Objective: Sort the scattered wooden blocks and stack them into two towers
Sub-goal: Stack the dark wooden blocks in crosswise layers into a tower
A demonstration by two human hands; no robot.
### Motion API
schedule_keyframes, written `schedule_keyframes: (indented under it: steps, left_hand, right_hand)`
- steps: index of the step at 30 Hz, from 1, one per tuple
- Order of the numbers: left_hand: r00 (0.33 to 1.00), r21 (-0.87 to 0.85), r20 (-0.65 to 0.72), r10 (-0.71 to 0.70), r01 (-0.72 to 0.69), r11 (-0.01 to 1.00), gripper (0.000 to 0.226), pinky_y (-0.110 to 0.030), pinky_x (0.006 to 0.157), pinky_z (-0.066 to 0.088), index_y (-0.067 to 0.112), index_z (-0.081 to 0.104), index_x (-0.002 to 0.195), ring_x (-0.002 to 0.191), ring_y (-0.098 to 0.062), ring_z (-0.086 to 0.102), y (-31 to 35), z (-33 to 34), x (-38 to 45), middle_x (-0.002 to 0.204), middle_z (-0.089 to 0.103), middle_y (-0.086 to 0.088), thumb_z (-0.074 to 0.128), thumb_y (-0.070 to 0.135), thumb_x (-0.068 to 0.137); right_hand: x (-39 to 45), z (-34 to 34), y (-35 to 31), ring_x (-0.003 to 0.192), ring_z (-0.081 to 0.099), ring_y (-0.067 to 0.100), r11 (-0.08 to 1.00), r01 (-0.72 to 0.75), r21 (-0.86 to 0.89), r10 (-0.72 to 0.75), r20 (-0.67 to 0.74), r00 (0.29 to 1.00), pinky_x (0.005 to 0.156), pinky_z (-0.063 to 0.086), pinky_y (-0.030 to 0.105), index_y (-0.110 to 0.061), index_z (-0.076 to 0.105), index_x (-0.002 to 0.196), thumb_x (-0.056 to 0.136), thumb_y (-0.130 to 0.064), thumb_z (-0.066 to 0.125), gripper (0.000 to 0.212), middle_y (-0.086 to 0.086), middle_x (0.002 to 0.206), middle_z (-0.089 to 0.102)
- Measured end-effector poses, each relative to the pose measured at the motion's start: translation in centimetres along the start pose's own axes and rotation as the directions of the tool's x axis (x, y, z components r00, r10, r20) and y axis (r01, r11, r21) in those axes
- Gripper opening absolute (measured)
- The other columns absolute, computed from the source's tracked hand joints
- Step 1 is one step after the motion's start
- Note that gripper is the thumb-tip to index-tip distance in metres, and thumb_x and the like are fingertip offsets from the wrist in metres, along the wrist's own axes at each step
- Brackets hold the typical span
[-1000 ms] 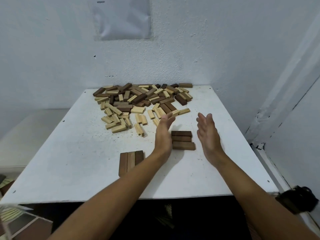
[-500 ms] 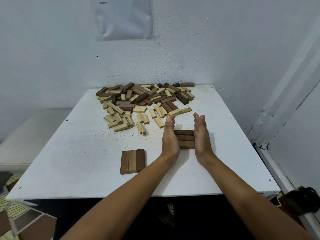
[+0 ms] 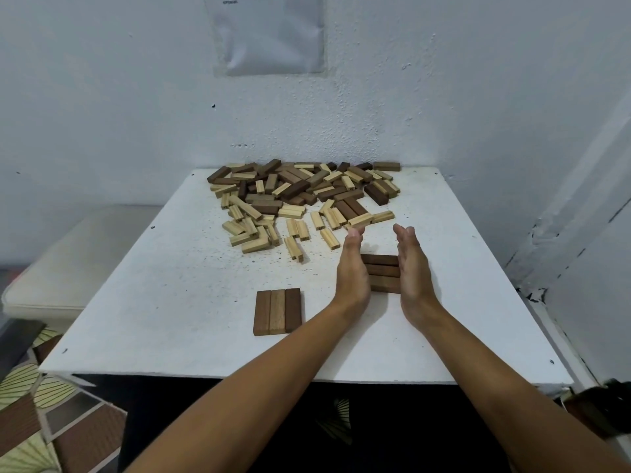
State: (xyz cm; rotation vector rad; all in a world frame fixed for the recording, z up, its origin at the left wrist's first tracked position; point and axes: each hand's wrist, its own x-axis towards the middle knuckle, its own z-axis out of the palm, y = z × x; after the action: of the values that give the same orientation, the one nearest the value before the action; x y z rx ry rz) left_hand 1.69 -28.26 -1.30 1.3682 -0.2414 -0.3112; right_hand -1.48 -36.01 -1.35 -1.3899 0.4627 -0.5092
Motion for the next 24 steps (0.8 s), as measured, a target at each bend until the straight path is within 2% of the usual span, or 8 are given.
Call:
schedule_keyframes:
  steps: [5,8,14,17,19,21,23,24]
  left_hand:
    - [1.000,-0.029,0.013,-0.002,0.002,1.000,0.050,-0.030,0.118,0.018,0.027,0.044,0.138,0.137,-0.007,0.033,0.2,-0.2,-0.1,0.147,0.041,0.002,0.016,0.048,0.103]
    - [1.000,-0.047,0.020,0.002,-0.001,0.999,0.046,-0.031,0.118,0.018,0.031,0.045,0.133,0.137,-0.007,0.034,0.2,-0.2,-0.2,0.143,0.042,0.004,0.015,0.048,0.103]
    - [1.000,-0.066,0.012,-0.026,0.027,0.997,0.057,-0.027,0.117,0.017,0.018,0.039,0.146,0.138,-0.006,0.032,0.2,-0.3,-0.1,0.150,0.040,0.000,0.017,0.049,0.102]
    - [1.000,-0.022,0.007,-0.005,0.005,1.000,0.052,-0.023,0.111,0.021,0.016,0.038,0.146,0.133,-0.003,0.033,0.6,-0.7,-0.1,0.149,0.041,0.001,0.023,0.042,0.105]
    - [0.999,0.096,-0.003,0.038,-0.037,0.995,0.040,-0.023,0.104,0.029,0.014,0.046,0.139,0.129,-0.008,0.041,1.5,-1.3,0.0,0.140,0.049,0.000,0.041,0.031,0.103]
    - [0.992,0.264,0.029,0.121,-0.125,0.956,0.045,-0.026,0.098,0.039,0.017,0.054,0.129,0.120,-0.010,0.048,2.5,-2.3,0.3,0.126,0.057,0.003,0.056,0.026,0.084]
    - [0.973,0.463,0.167,0.161,-0.221,0.858,0.058,-0.031,0.097,0.043,0.019,0.057,0.126,0.113,-0.009,0.050,3.5,-3.7,1.3,0.120,0.060,0.006,0.058,0.028,0.069]
    - [0.954,0.555,0.269,0.134,-0.268,0.787,0.064,-0.034,0.099,0.043,0.022,0.055,0.129,0.115,-0.010,0.050,3.9,-4.3,1.8,0.121,0.060,0.005,0.061,0.029,0.065]
  right_hand:
    - [-0.1,-0.1,-0.3,0.134,0.029,0.001,0.999,-0.023,0.041,0.024,-0.019,1.000,0.106,0.022,0.020,-0.021,0.037,0.147,0.104,-0.045,0.022,0.051,-0.005,0.154,0.033]
    - [-0.2,-0.1,-0.3,0.145,0.023,0.010,0.997,-0.013,0.076,0.015,-0.032,0.999,0.118,0.017,0.028,-0.023,0.032,0.149,0.104,-0.047,0.017,0.054,-0.003,0.157,0.028]
    - [-0.4,-0.2,-0.4,0.146,0.021,0.013,0.996,-0.009,0.093,0.012,-0.033,0.999,0.121,0.016,0.034,-0.022,0.029,0.150,0.103,-0.048,0.018,0.055,0.002,0.159,0.024]
    - [-0.1,-0.8,-0.7,0.145,0.026,0.015,0.995,-0.024,0.094,0.025,-0.010,1.000,0.120,0.020,0.034,-0.021,0.032,0.149,0.104,-0.043,0.025,0.051,0.001,0.156,0.031]
    - [0.1,-1.8,-1.1,0.137,0.039,0.015,1.000,0.007,0.002,-0.007,0.029,1.000,0.114,0.030,0.033,-0.021,0.041,0.143,0.102,-0.030,0.041,0.042,0.001,0.145,0.044]
    - [0.7,-3.4,-1.6,0.126,0.048,0.012,0.978,0.078,-0.194,-0.054,0.124,0.991,0.108,0.036,0.032,-0.020,0.046,0.139,0.094,-0.010,0.057,0.047,0.004,0.136,0.053]
    - [1.3,-5.3,-1.9,0.128,0.047,0.010,0.912,0.168,-0.374,-0.057,0.290,0.955,0.114,0.033,0.035,-0.024,0.043,0.140,0.084,-0.002,0.067,0.065,0.004,0.134,0.054]
    - [1.5,-6.2,-2.1,0.131,0.044,0.009,0.854,0.217,-0.473,-0.027,0.376,0.926,0.114,0.032,0.034,-0.032,0.039,0.142,0.079,-0.010,0.072,0.075,0.001,0.136,0.053]
